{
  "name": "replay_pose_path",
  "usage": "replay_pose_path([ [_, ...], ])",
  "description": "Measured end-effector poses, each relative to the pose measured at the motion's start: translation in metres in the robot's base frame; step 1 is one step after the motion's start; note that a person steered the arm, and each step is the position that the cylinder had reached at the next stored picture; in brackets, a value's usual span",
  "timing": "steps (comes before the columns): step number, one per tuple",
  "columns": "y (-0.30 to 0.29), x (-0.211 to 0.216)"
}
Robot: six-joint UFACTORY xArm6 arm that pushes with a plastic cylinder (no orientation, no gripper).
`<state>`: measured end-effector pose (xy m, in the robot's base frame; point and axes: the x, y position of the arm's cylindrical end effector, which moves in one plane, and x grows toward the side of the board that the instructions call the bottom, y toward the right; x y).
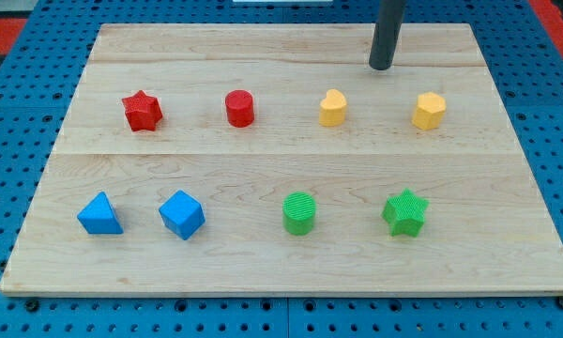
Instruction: Push the yellow heart slightly towards the left side
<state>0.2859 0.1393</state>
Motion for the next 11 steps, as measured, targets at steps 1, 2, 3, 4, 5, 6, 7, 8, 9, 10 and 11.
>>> replay_pose_path([
  [1,0.002,0.0],
  [2,-0.025,0.01],
  [3,-0.044,0.031],
  [4,-0.044,0.051],
  [5,-0.044,0.063],
  [6,-0.041,0.079],
  [7,-0.041,0.079],
  [8,-0.046,0.079],
  [9,-0.048,0.061],
  [10,-0.049,0.053],
  [11,-0.071,0.062],
])
